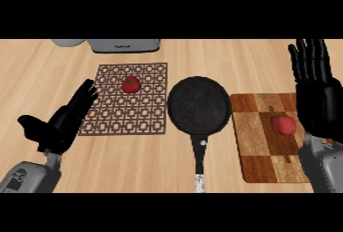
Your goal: Pick the bell pepper from the cutting board and place it in the pan
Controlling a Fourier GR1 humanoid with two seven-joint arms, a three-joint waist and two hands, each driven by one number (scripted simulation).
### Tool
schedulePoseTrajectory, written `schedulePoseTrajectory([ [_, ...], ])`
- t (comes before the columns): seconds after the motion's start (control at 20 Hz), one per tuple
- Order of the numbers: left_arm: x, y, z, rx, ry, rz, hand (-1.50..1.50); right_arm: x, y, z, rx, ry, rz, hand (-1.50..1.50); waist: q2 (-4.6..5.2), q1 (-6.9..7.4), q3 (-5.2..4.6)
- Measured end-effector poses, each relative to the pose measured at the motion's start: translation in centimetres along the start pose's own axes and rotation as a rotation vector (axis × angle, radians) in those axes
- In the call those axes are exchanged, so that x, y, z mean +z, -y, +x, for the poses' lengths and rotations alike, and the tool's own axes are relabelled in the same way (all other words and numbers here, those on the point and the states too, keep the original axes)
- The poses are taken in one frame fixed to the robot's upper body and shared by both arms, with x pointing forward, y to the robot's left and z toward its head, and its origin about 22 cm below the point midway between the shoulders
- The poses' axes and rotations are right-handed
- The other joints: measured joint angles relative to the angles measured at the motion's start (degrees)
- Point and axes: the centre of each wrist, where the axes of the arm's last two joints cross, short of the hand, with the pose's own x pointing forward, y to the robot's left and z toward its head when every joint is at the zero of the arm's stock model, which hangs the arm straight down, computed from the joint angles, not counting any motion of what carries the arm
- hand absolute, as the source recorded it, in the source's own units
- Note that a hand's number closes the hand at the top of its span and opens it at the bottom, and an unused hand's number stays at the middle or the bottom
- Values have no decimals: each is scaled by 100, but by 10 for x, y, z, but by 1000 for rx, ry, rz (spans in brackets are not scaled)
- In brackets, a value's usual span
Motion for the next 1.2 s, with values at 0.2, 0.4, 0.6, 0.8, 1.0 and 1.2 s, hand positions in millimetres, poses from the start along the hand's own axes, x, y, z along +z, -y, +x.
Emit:
schedulePoseTrajectory([
  [0.2, -1, -7, 10, -10, 16, 70, 0, -11, 26, 3, -8, -11, 136, 150, 33, 55, -132],
  [0.4, -4, -12, 17, 19, 18, 157, 0, -18, 72, 7, 166, -78, 299, 150, 63, 77, -187],
  [0.6, -1, -13, 15, 48, -9, 208, 0, 3, 126, 8, 392, -36, 348, -150, 51, -44, -195],
  [0.8, 1, -13, 22, 55, -18, 225, 0, 25, 186, 18, 565, -47, 377, -150, 40, -81, -202],
  [1.0, 0, -11, 25, 54, -15, 227, 0, 24, 207, 32, 711, -29, 476, -150, 42, -37, -211],
  [1.2, 1, -7, 23, 59, -26, 218, 0, 9, 200, 47, 797, -14, 559, -150, 40, -11, -219],
])
